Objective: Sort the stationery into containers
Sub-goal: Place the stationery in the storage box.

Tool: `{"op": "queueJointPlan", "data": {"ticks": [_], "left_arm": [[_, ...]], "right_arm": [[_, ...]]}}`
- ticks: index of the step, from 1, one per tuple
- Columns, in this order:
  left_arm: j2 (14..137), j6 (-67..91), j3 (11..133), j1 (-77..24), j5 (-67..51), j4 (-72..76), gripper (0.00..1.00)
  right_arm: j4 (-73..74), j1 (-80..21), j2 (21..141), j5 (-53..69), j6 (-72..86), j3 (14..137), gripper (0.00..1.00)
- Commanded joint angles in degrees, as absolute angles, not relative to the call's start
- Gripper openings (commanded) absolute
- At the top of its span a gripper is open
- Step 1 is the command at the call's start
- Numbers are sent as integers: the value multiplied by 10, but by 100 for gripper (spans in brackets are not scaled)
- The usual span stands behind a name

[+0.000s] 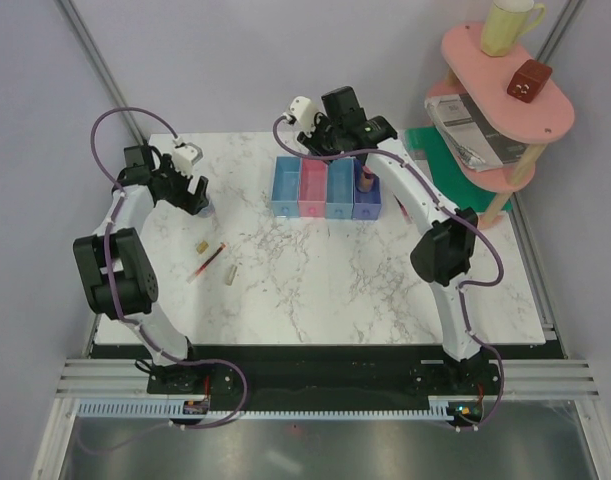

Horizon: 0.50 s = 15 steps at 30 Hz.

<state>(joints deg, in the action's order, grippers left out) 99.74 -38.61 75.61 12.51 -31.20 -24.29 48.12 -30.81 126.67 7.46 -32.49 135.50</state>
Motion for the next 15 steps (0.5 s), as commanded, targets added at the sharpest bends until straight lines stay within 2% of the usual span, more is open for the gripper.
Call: {"op": "queueJointPlan", "data": {"ticks": [1,15], "left_arm": [[1048,-388,793,127,-289,-184,100],[1163,-401,848,113,-271,-134,100]], "right_arm": [[355,-330,1293,48,-308,1383,4],[283,-370,1350,52,-302,1342,4]]}}
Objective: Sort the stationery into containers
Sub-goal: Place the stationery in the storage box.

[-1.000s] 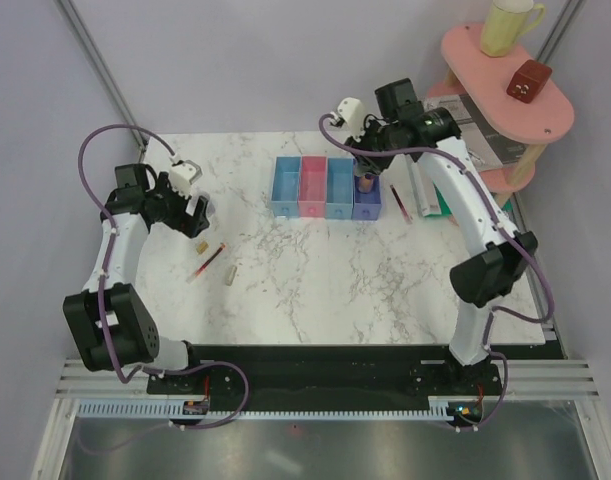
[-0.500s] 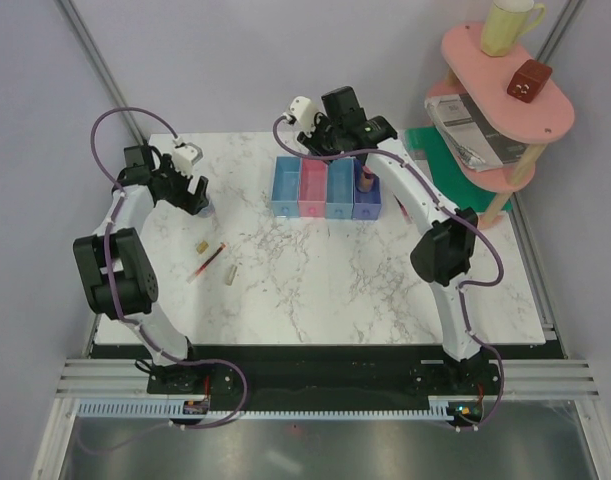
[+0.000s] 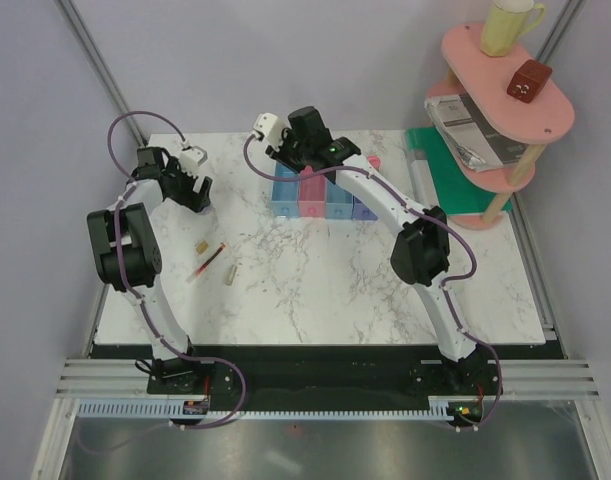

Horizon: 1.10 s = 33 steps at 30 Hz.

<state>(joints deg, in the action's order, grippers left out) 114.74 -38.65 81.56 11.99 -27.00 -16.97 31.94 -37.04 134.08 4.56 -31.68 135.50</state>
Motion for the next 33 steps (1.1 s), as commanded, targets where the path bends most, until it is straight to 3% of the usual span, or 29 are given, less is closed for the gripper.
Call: {"op": "queueJointPlan", "data": {"ticks": [1,13,23,33], "left_arm": [[1168,-402,852,113,-275,-133,100],[1192,-410,845,97,-290,-128,99],[1184,-421,823,97,-294,-130,93],[1188,-438,809,97,-302,-135,71]], "right_arm": [[283,-370,1351,53,-302,1331,4],[284,-370,1360,65,-317,1282,4],[294,-380,1375,69,-326,1278,4],[296,-389,1394,69,-331,1272,4]]}}
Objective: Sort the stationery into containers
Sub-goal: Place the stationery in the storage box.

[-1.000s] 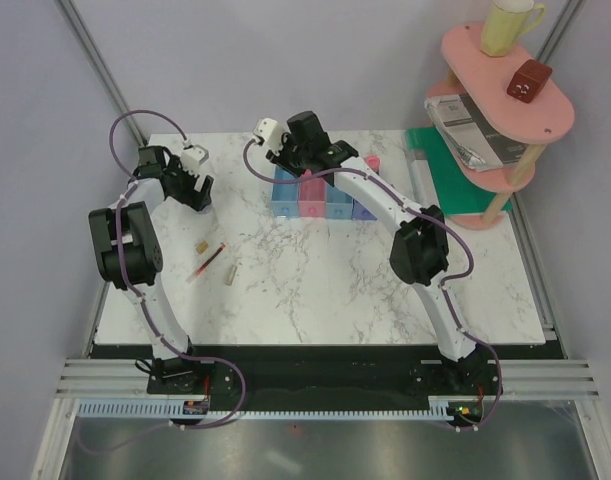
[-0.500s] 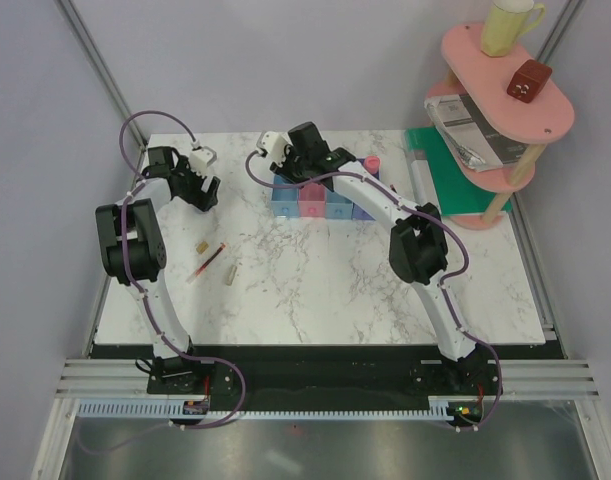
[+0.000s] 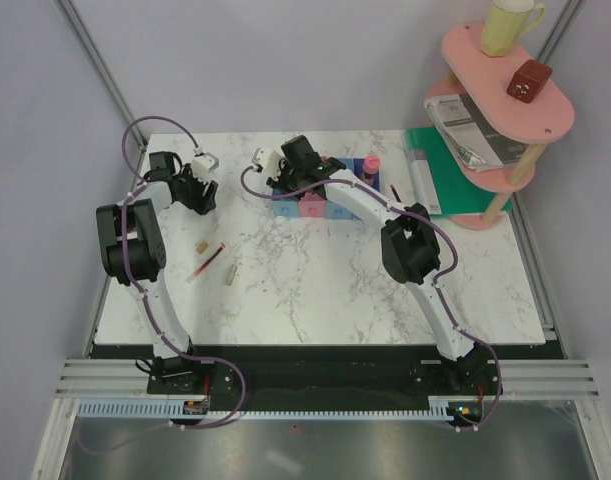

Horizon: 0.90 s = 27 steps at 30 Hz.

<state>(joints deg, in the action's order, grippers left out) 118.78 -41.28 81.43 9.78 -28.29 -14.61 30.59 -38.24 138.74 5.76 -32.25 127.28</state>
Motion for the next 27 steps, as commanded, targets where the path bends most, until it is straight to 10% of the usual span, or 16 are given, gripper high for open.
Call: {"op": "queueJointPlan", "data": {"ticks": [1,10,20,27], "left_arm": [[1188,-439,809,96,-304,-135,68],[1186,-430,809,97,-321,-140,50],[1185,-423,809,97,-328,-143,43],[1178,-420,804,95,-336,-147,33]], "right_arm": [[297,-389,1396,69,-332,1271,4],[298,-392,1403,58,-346,1269,13],[294,-393,1408,42,-356,1281,75],[269,-394,1392,18,-356,1285,83]]}}
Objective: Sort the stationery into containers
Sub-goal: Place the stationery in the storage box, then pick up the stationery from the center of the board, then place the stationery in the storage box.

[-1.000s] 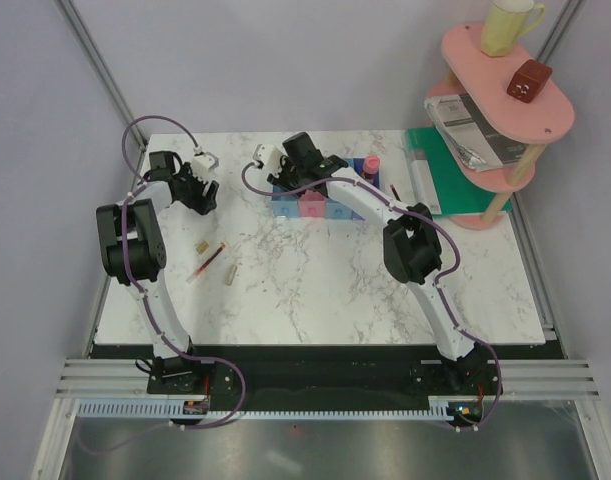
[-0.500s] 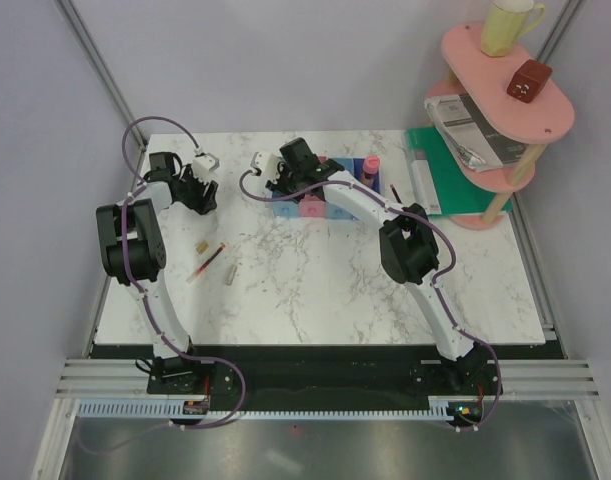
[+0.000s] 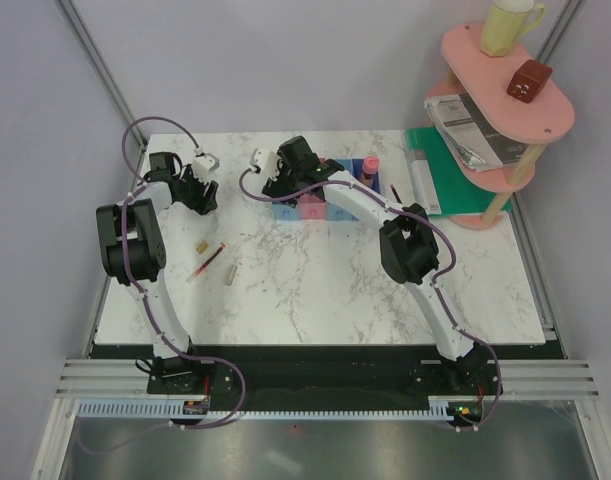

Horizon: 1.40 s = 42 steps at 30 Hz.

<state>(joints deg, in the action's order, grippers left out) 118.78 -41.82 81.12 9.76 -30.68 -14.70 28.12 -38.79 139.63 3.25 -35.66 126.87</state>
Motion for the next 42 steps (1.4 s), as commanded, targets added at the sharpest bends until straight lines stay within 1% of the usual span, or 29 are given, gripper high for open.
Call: {"op": "queueJointPlan", "data": {"ticks": [1,2,3,5,6,8,11,17,21,24,25,27,28,30,31,33,34,37,42], "left_arm": [[1176,-419,804,94,-336,-147,32],[1172,-419,804,93,-336,-146,27],[1169,-418,805,93,-335,-147,20],[1163,-417,807,91,-337,-148,13],[1156,-417,808,89,-337,-149,11],[1147,-413,810,87,-337,-149,5],[1130,-411,815,82,-337,-152,2],[1098,-401,828,67,-338,-166,2],[1070,-389,839,48,-347,-178,2],[1053,-381,857,25,-353,-186,2],[1052,-381,873,18,-353,-189,2],[1058,-376,894,-8,-356,-196,2],[1064,-374,920,-17,-357,-199,2],[1085,-360,950,-39,-356,-202,2],[1095,-355,984,-47,-357,-205,2],[1133,-344,1025,-63,-356,-211,2],[1146,-341,1066,-69,-353,-214,2],[1205,-328,1145,-85,-346,-219,2],[1274,-321,1217,-106,-336,-221,2]], "right_arm": [[259,-393,1385,9,-353,1285,83],[252,-394,1381,4,-351,1282,83],[248,-394,1375,4,-348,1282,83],[230,-394,1354,-24,-339,1274,84],[215,-394,1346,-30,-337,1270,84],[196,-393,1316,-52,-324,1250,84],[171,-393,1278,-76,-310,1227,84],[169,-393,1224,-125,-297,1213,84],[165,-388,1167,-192,-279,1180,84],[176,-379,1113,-211,-265,1116,84],[176,-376,1098,-212,-265,1069,85],[179,-367,1054,-209,-261,1021,85],[179,-363,1039,-205,-262,974,85],[185,-355,1003,-204,-264,934,86],[187,-352,992,-203,-268,902,85],[193,-346,966,-203,-272,876,85],[196,-344,960,-203,-275,860,85],[200,-340,940,-207,-280,839,85],[203,-330,926,-212,-282,827,85]]}}
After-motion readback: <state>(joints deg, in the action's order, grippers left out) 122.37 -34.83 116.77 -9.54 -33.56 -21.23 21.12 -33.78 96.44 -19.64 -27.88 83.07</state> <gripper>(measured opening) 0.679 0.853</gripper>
